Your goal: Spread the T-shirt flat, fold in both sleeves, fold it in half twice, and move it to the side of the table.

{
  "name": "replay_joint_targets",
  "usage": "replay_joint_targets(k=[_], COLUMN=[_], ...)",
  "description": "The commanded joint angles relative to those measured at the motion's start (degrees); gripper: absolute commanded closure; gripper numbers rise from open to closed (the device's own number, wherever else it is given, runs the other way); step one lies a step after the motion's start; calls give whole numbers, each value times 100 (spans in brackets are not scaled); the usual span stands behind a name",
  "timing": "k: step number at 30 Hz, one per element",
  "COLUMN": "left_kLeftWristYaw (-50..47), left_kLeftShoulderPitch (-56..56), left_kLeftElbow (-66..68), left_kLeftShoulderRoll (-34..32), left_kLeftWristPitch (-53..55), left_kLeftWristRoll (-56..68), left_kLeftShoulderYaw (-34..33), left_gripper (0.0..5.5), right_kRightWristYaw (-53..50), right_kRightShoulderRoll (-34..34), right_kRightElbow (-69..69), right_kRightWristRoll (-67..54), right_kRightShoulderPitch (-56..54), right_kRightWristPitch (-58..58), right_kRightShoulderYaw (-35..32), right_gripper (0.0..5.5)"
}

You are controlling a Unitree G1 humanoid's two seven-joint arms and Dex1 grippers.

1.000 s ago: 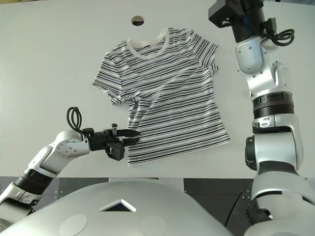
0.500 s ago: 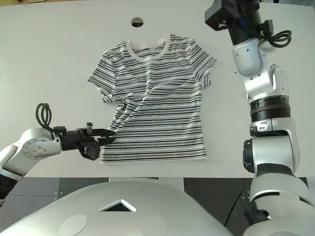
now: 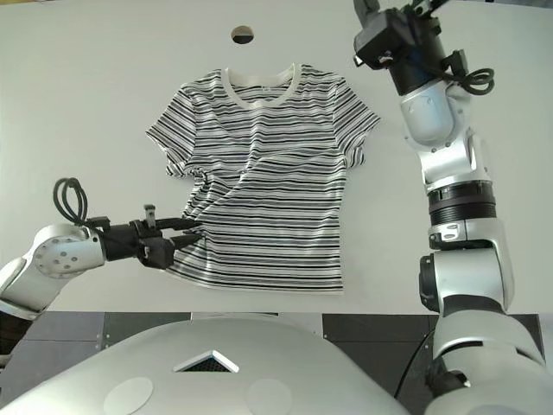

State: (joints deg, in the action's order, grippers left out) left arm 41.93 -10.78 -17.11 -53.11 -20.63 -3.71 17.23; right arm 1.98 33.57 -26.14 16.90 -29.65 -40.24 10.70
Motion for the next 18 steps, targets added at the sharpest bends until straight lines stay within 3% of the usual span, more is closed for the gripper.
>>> replay_joint_targets(k=[1, 12, 18], left_kLeftWristYaw=[58, -745, -1127], left_kLeftShoulderPitch=[58, 737, 1263], left_kLeftElbow=[-383, 1390, 2279], left_kLeftShoulderRoll=[-10, 1727, 2340], left_kLeftWristPitch=[394, 3519, 4446], left_kLeftWristRoll=[864, 2691, 3012], left_kLeftShoulderYaw=[-789, -1657, -2057], left_gripper=[430, 430, 339], right_kRightWristYaw=[462, 594, 615], right_kRightShoulderRoll=[20, -128, -148], right_kRightElbow=[367, 491, 493], right_kRightWristRoll=[-369, -215, -121], right_kRightShoulderPitch=[167, 379, 404], right_kRightWristPitch=[66, 78, 26], right_kRightShoulderYaw=[-159, -358, -383], right_gripper=[363, 363, 360])
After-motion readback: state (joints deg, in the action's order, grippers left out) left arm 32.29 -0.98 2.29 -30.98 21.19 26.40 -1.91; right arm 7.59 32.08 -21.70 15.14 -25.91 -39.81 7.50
